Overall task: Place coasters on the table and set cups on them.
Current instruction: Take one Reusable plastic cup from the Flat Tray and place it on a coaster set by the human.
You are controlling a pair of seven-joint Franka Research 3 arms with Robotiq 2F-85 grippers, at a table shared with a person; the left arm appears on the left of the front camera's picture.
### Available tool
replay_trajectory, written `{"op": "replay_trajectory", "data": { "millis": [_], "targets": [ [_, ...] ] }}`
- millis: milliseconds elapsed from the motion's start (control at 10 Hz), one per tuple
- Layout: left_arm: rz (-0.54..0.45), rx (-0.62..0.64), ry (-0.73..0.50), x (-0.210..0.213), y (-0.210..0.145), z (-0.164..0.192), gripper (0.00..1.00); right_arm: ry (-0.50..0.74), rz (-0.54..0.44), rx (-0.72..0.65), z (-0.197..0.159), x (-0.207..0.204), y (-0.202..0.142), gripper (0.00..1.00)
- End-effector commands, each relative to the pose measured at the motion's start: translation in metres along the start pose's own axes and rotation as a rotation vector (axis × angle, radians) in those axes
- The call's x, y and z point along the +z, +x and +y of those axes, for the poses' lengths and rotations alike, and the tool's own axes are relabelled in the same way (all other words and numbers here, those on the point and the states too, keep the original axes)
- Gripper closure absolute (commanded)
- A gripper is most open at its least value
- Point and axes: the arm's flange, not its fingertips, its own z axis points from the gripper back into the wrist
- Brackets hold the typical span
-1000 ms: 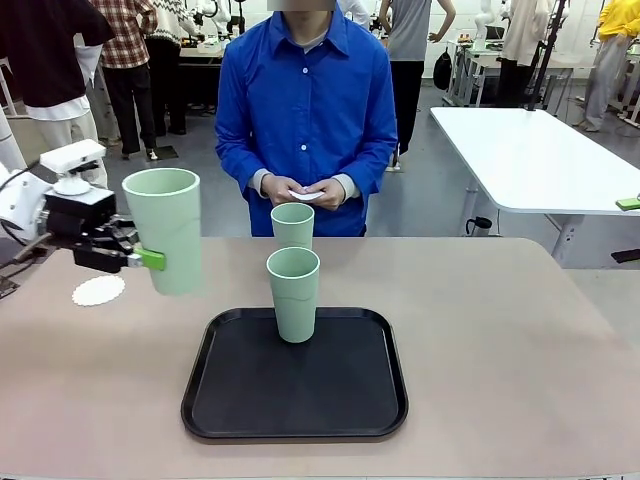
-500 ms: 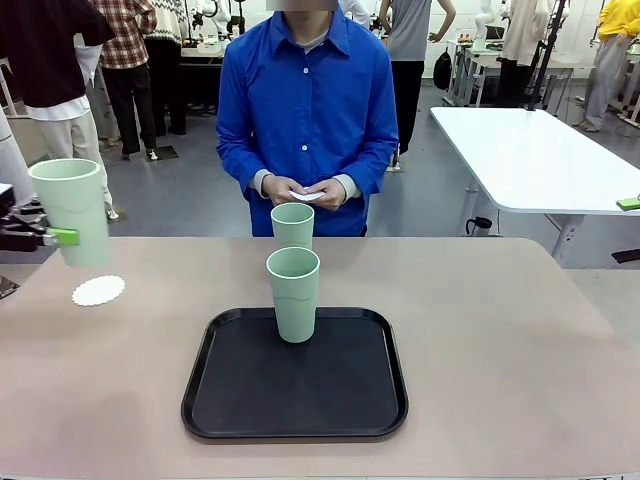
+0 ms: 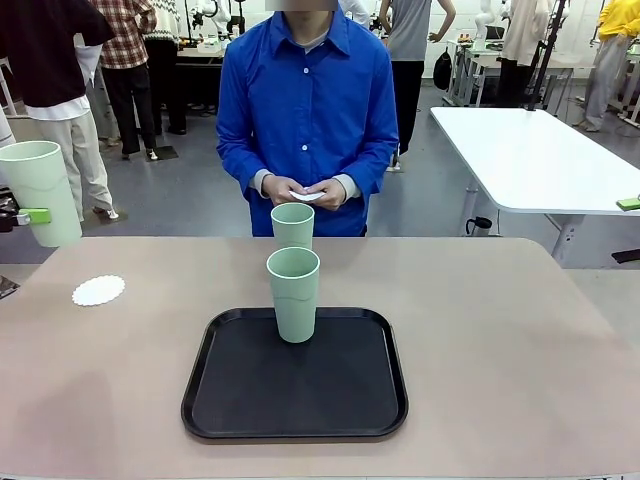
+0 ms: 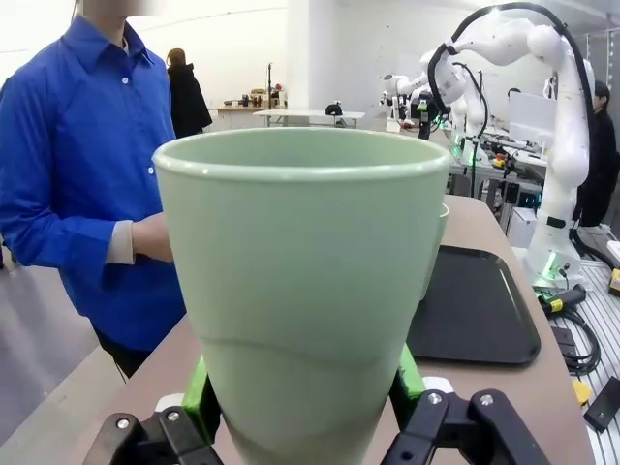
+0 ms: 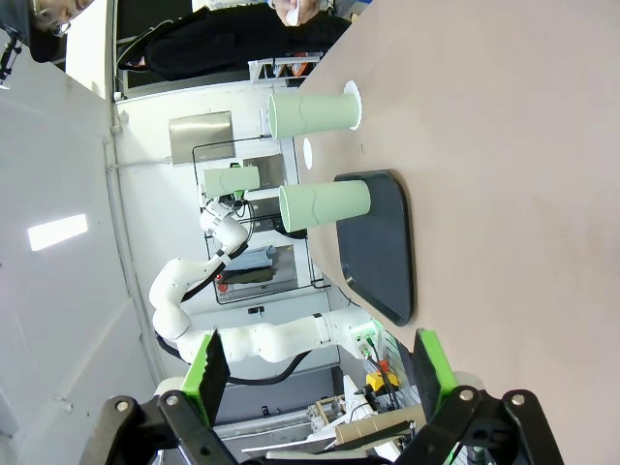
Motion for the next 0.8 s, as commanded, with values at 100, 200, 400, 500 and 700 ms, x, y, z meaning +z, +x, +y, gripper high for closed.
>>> {"op": "replay_trajectory", "data": {
  "millis": [100,200,400,500,700],
  "targets": [
    [-0.021,0.006,-0.001,0.006,-0.001,-0.001,0.15,0.008,0.004,0.000,0.000,-0.001,-0.001,0.00],
    [-0.021,0.006,-0.001,0.006,-0.001,-0.001,0.15,0.008,0.004,0.000,0.000,-0.001,-0.001,0.00],
    [-0.021,0.006,-0.001,0.006,-0.001,-0.001,0.15,0.008,0.004,0.000,0.000,-0.001,-0.001,0.00],
    [-0.002,0.007,0.004,0.003,-0.003,0.000,0.15,0.008,0.004,0.000,0.000,-0.001,-0.001,0.00],
    [-0.121,0.015,-0.082,0.006,-0.021,0.024,0.15,0.008,0.004,0.000,0.000,-0.001,-0.001,0.00]
  ]
}}
